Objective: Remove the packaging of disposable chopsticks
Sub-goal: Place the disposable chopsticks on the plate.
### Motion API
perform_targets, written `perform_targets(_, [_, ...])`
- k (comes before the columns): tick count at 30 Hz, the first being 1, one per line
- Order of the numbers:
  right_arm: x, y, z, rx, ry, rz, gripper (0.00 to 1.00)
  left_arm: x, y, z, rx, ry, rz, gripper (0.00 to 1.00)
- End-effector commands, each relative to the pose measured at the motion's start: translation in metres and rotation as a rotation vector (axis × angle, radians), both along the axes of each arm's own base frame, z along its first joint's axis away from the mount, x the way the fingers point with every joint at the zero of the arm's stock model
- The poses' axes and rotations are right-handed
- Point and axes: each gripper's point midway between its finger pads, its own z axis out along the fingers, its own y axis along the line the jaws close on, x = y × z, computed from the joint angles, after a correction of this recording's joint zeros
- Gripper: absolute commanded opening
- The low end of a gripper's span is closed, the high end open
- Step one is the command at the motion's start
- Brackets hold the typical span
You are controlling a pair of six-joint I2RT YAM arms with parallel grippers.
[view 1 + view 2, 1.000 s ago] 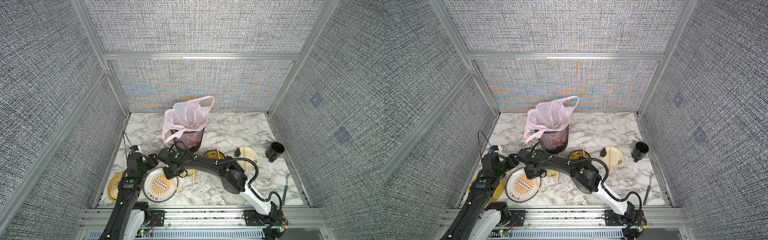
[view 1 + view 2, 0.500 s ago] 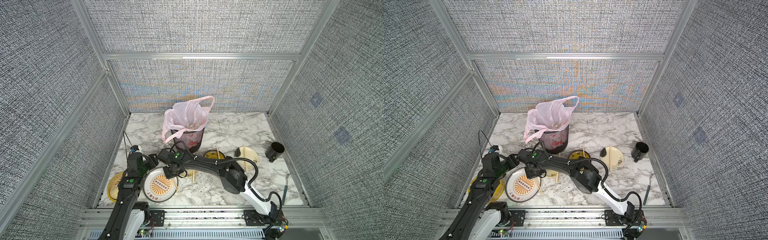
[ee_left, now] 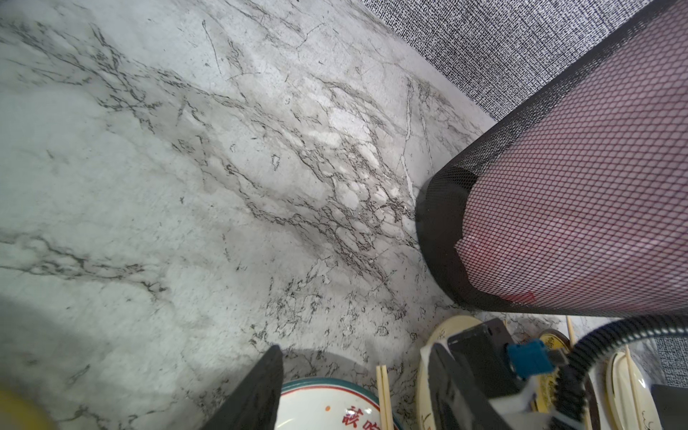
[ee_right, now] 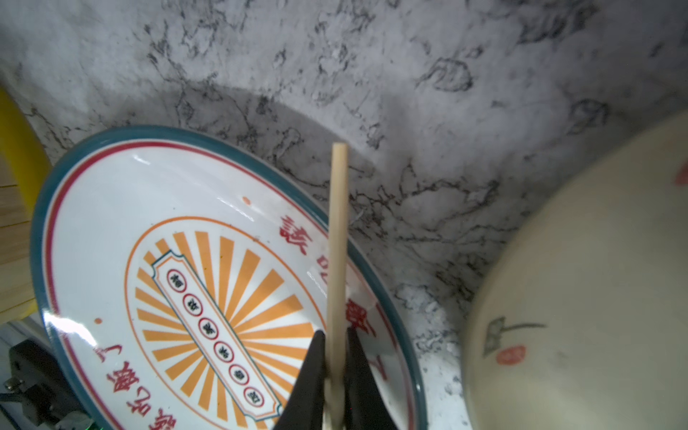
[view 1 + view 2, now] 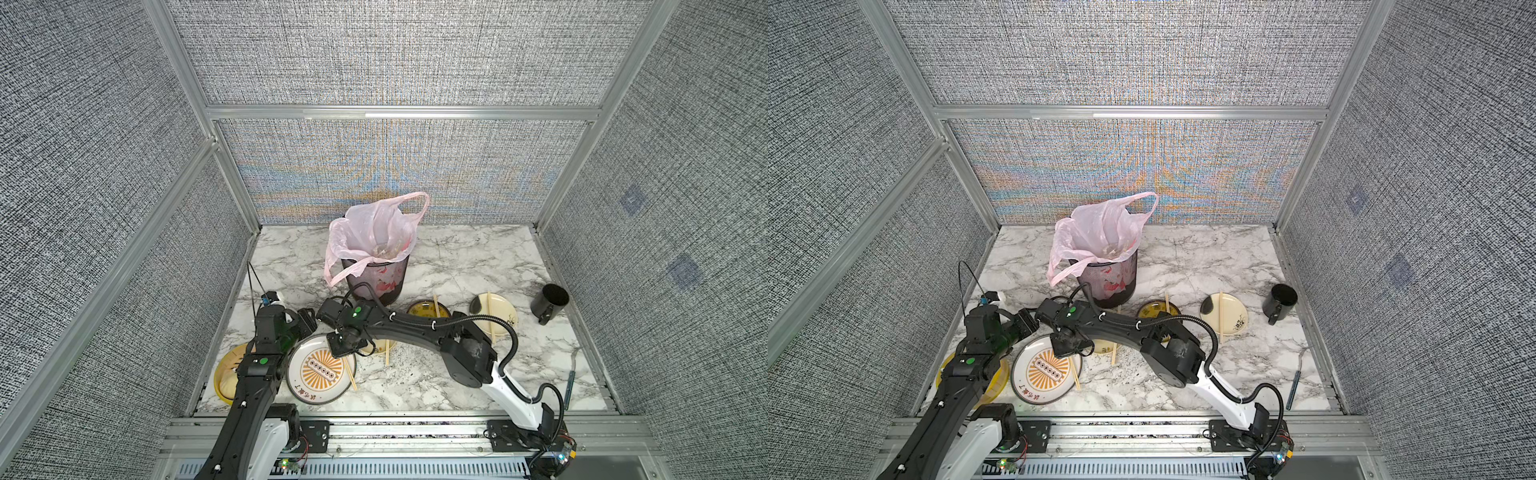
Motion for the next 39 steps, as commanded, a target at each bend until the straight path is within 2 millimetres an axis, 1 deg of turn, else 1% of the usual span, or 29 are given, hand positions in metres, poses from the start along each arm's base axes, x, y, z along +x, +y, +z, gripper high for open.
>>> perform_targets(1, [0.003,0.003,0.005,0.015,-0.006,-0.009,0.14,0.003,-0.001,0.004,0.002,-0.023,-0.008,0.62])
perform_targets(7, [0.001,0.008,-0.003,0.010,0.015,0.002,0.15,0.004,-0.001,0.003,0.001,-0.019,-0.010,0.62])
perform_targets(14, [0.000,0.006,-0.004,0.002,0.018,0.006,0.19,0.004,-0.001,0.005,0.002,-0.025,-0.009,0.62])
perform_targets(20, [0.000,0.008,-0.005,0.007,0.021,0.016,0.20,0.003,0.000,0.005,0.006,-0.028,-0.006,0.62])
perform_targets(26, [-0.001,0.011,0.002,0.015,0.006,0.022,0.22,0.003,0.000,0.005,0.011,-0.032,-0.006,0.62])
perform_targets(32, [-0.002,0.012,-0.001,0.005,0.007,0.031,0.23,0.002,0.000,0.007,0.013,-0.030,-0.009,0.63])
perform_targets(36, [-0.003,0.013,0.005,0.011,-0.004,0.037,0.25,0.001,0.001,0.006,0.015,-0.030,-0.007,0.62])
perform_targets(39, [-0.002,0.010,0.009,-0.006,-0.033,0.034,0.28,0.001,0.001,0.007,0.016,-0.032,-0.005,0.62])
